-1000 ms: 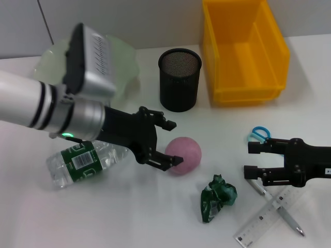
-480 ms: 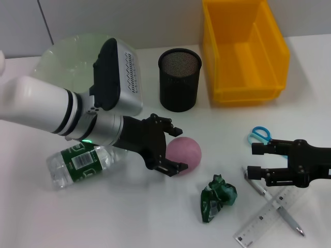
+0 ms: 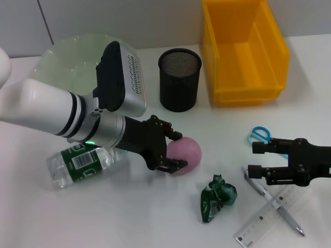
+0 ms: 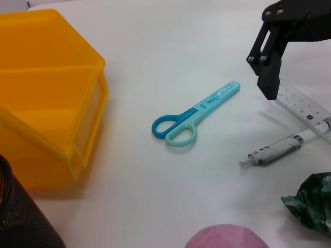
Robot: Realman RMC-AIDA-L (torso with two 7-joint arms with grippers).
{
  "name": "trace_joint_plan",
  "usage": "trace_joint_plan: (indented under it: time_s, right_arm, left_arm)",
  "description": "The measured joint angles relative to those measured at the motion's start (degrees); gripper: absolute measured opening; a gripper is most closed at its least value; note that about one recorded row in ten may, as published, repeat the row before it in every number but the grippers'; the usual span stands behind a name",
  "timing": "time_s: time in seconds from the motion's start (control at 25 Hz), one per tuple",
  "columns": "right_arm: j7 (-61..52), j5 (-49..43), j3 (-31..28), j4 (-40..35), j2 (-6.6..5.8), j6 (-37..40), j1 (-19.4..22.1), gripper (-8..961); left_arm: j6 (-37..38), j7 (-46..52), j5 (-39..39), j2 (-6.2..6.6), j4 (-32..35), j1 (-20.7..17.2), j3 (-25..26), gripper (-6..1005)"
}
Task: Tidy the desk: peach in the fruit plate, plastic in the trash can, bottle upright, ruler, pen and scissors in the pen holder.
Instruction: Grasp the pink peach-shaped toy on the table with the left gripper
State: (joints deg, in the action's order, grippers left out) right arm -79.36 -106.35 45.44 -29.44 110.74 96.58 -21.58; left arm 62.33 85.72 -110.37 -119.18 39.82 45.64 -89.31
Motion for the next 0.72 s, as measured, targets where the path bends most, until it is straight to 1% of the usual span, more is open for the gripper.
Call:
trace_joint_plan:
  time_s: [0.12, 0.32, 0.52, 0.72]
  right_arm:
    - [0.0, 0.0, 0.0, 0.1, -0.04, 0.0, -0.1, 826]
    - [0.0, 0.0, 0.0, 0.2, -0.1, 0.0, -0.1, 826]
    - [0.0, 0.0, 0.0, 0.3, -0.1, 0.0, -0.1, 826]
    - [0.0, 0.0, 0.0, 0.3, -0.09, 0.0, 0.0, 827]
  left_arm:
    - [-0.1, 0.5, 0.0, 0.0, -0.3, 0.3, -0.3, 737]
    - [-0.2, 0.7, 0.1, 0.0, -0.4, 0.3, -0.3, 507]
    - [-0.1, 0.8, 0.2, 0.0, -0.4, 0.3, -0.5, 316]
    - [0.1, 0.8, 0.2, 0.0, -0.4, 0.3, -0.5, 287]
